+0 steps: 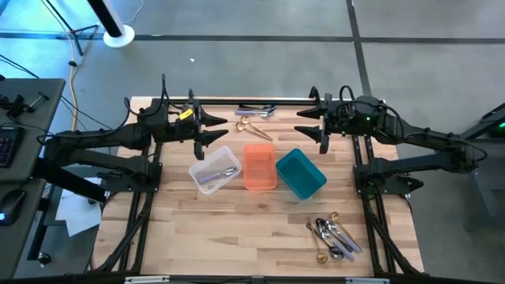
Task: Sort silverware by color (type)
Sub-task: Put the purple spoon into the white bin
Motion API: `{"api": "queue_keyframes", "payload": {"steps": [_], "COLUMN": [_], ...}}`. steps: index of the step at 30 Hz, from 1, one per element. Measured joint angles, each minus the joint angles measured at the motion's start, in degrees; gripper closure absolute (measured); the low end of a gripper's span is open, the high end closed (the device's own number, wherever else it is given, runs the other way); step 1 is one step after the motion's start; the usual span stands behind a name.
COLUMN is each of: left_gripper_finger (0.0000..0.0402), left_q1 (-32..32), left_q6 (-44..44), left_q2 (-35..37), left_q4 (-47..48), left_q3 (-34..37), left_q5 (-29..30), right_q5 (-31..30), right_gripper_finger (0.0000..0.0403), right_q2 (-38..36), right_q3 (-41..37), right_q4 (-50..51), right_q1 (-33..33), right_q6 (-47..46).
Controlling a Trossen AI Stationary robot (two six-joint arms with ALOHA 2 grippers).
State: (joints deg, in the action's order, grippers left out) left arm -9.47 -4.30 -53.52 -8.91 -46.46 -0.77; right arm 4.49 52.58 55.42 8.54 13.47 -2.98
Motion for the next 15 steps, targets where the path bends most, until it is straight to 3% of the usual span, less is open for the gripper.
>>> {"api": "queue_keyframes", "payload": {"steps": [12, 15], "left_gripper_finger": [0.0243, 0.0243], "left_q1": [0.0, 0.0], "left_q6": [-0.5, -4.0], "left_q2": [0.0, -1.0], "left_q4": [0.0, 0.1], "left_q3": [0.0, 0.0], "left_q5": [0.1, 2.9], "right_q5": [0.0, 0.0], "right_gripper_finger": [0.0180, 0.0180], "right_q2": [0.0, 0.4], "right_q3": [0.0, 0.0], "right_q4": [0.0, 0.1], "right_q1": [0.0, 0.0], "right_q6": [0.0, 0.0]}}
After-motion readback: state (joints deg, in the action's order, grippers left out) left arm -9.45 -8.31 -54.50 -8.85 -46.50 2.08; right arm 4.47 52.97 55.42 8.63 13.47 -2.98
